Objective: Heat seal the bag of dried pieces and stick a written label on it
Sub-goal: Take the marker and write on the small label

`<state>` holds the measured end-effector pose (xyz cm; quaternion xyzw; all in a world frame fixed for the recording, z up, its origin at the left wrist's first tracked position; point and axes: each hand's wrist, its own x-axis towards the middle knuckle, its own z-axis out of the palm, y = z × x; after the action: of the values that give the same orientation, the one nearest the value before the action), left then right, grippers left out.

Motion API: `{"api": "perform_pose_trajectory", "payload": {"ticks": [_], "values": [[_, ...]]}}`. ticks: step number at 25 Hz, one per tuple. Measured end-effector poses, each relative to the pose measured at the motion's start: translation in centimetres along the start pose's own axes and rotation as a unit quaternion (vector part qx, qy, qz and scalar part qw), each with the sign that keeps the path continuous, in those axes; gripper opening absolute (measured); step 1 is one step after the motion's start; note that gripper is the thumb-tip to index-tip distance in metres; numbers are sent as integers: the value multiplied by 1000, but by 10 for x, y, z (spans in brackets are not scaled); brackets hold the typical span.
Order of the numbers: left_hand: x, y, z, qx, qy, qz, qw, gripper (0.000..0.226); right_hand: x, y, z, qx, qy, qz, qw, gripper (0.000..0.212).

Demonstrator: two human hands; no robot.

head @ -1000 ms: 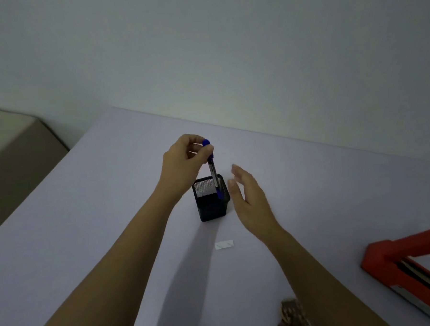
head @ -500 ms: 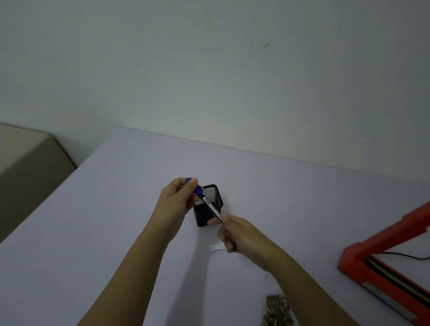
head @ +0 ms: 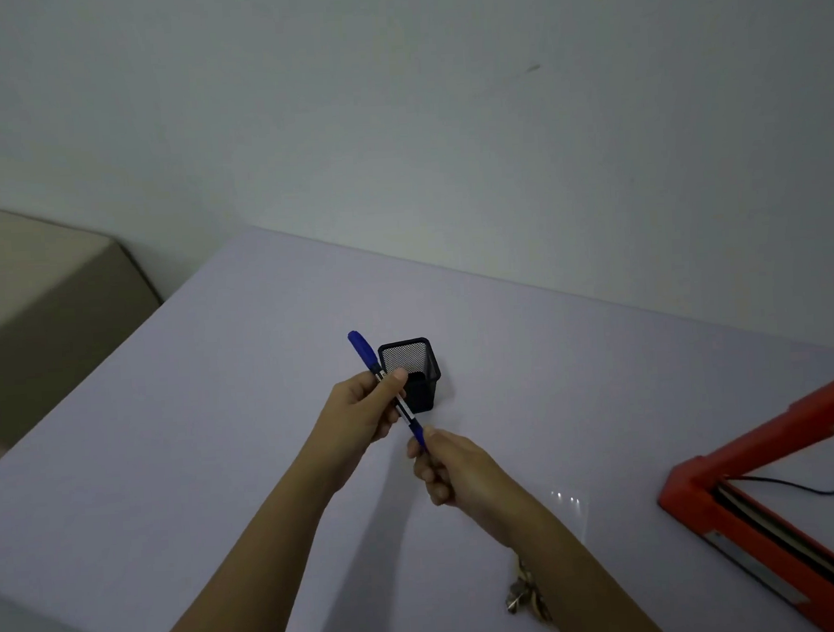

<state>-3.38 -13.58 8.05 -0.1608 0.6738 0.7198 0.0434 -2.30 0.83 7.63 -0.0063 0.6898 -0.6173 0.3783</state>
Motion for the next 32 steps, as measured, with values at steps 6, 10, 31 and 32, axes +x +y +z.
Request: {"api": "perform_pose_trajectory", "payload": {"ticks": [6,10,31,32], "values": [[-3,-6,-14,125,-26,16,992,30,3,9,10,-120,-11,-64,991,21],[-5,-3,-18,88,15,48,995,25,7,12,9,75,25,-65,995,16],[-25,-35,41,432,16,213,876,24,31,19,-22,104,269,-10,957,43],[-26,-36,45,453,13,214,865,27,31,18,-24,70,279,-13,958,41]]}}
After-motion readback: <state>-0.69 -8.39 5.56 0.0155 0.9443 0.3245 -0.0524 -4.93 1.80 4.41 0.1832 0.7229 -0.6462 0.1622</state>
